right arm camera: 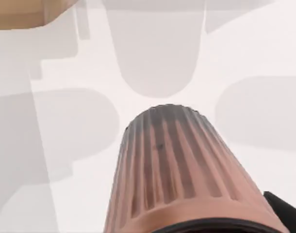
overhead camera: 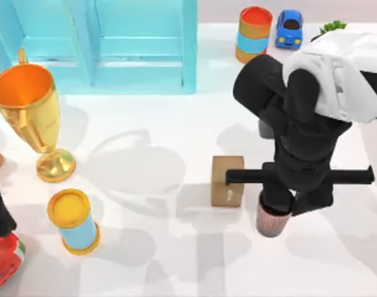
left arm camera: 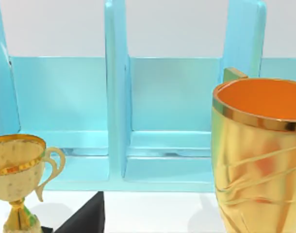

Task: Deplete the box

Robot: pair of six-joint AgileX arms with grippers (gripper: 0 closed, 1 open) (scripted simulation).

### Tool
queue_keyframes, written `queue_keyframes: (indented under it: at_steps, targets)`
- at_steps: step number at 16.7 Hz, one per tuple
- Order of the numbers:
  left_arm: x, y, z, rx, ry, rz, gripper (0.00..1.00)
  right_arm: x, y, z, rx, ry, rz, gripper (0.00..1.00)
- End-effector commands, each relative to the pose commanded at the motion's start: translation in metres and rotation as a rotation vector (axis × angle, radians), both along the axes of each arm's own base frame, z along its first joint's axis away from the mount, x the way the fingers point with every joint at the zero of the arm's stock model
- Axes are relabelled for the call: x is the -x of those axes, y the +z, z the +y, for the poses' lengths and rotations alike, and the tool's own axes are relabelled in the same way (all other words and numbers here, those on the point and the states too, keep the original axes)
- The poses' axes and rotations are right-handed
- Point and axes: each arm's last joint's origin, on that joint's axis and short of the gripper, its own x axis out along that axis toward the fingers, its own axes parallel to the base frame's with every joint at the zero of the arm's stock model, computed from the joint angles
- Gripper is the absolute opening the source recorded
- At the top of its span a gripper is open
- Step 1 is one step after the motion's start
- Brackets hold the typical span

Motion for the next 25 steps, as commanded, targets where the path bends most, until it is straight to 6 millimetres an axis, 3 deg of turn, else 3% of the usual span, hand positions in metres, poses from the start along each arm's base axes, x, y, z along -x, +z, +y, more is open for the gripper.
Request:
queue_keyframes:
  at_steps: [5,9,22,25]
  targets:
    - [0.0,0.0,0.0,0.0,0.0,0.0,1.0,0.001,-0.035,0.003,-0.006,0.003,-0.011,0.0]
    - [0.0,0.0,0.0,0.0,0.0,0.0,1.0,0.001,-0.038,0.003,-0.004,0.004,-0.009,0.0]
    - [0.0,0.0,0.0,0.0,0.0,0.0,1.0,0.001,-0.038,0.003,-0.004,0.004,-0.009,0.98]
    - [0.0,0.0,0.0,0.0,0.0,0.0,1.0,0.001,-0.038,0.003,-0.004,0.004,-0.009,1.0]
